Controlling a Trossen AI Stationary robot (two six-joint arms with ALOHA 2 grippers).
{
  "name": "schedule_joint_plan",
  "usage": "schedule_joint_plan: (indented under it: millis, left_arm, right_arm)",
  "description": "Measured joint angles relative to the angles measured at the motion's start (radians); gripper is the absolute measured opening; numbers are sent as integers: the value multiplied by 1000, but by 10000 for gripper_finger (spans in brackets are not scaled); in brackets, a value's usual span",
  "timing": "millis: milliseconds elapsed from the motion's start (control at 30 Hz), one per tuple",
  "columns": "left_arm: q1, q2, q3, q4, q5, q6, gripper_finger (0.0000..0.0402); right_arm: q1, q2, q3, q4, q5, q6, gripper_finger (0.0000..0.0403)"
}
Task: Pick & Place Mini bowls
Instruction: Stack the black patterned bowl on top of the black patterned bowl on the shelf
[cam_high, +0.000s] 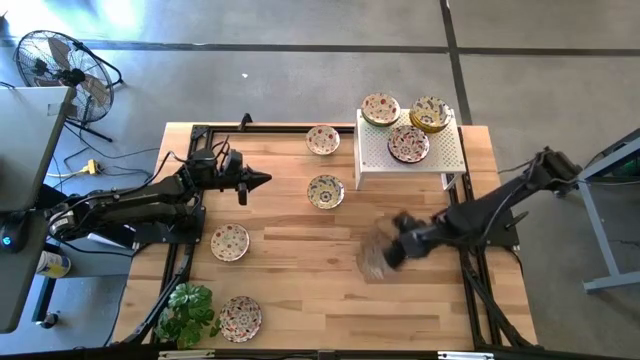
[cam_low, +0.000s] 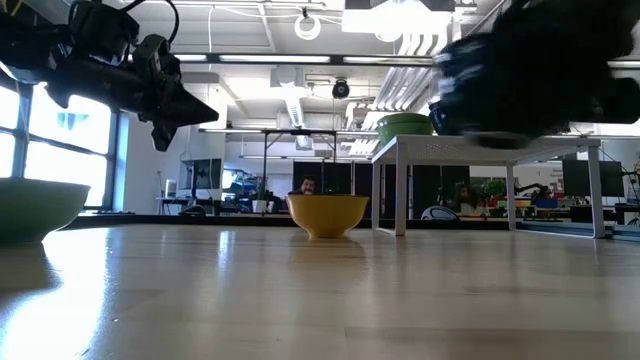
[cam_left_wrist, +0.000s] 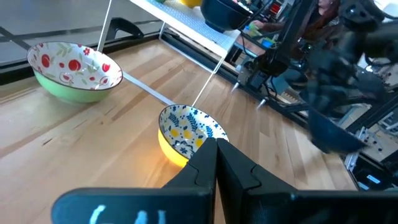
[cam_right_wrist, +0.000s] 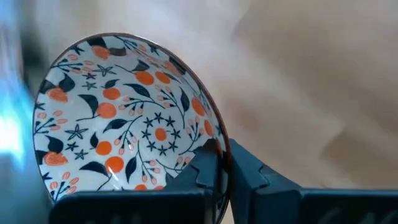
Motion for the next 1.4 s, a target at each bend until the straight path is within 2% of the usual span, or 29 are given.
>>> schedule_joint_plan:
  millis: [67, 167, 333, 433, 633, 833, 933, 1033, 1133, 1233, 1300, 1400]
  left_arm:
    - [0, 0, 0, 0, 0, 0, 0]
    - [0, 0, 0, 0, 0, 8, 0]
    - [0, 0, 0, 0, -1, 9, 0]
    - [0, 0, 0, 0, -1, 10, 0]
    - [0, 0, 0, 0, -1, 9, 0]
    - [0, 0, 0, 0, -1, 10, 0]
    - [0, 0, 0, 0, -1, 10, 0]
    - [0, 0, 0, 0, 1, 10, 0]
    - [0, 0, 0, 0, 5, 11, 0]
    - [0, 0, 0, 0, 5, 12, 0]
    - [0, 0, 0, 0, 5, 26, 0]
    - [0, 0, 0, 0, 4, 35, 0]
  right_arm:
    - [-46, 1, -3, -22, 93, 164, 6]
    - [-101, 24, -38, -18, 134, 323, 6]
    - [-181, 73, -99, 76, 100, 433, 17]
    - [-213, 100, -117, 91, 45, 455, 17]
    - [-225, 117, -116, 41, 13, 472, 25]
    - [-243, 115, -114, 13, -46, 434, 80]
    - [-252, 96, -95, -54, -55, 367, 117]
    - [-251, 59, -34, -171, -2, 255, 143]
    - [-232, 32, 56, -224, 63, -46, 159]
    - [-186, 50, 163, -231, 62, -408, 166]
    - [-160, 89, 222, -273, 57, -544, 167]
    - [-132, 172, 284, -317, 38, -659, 168]
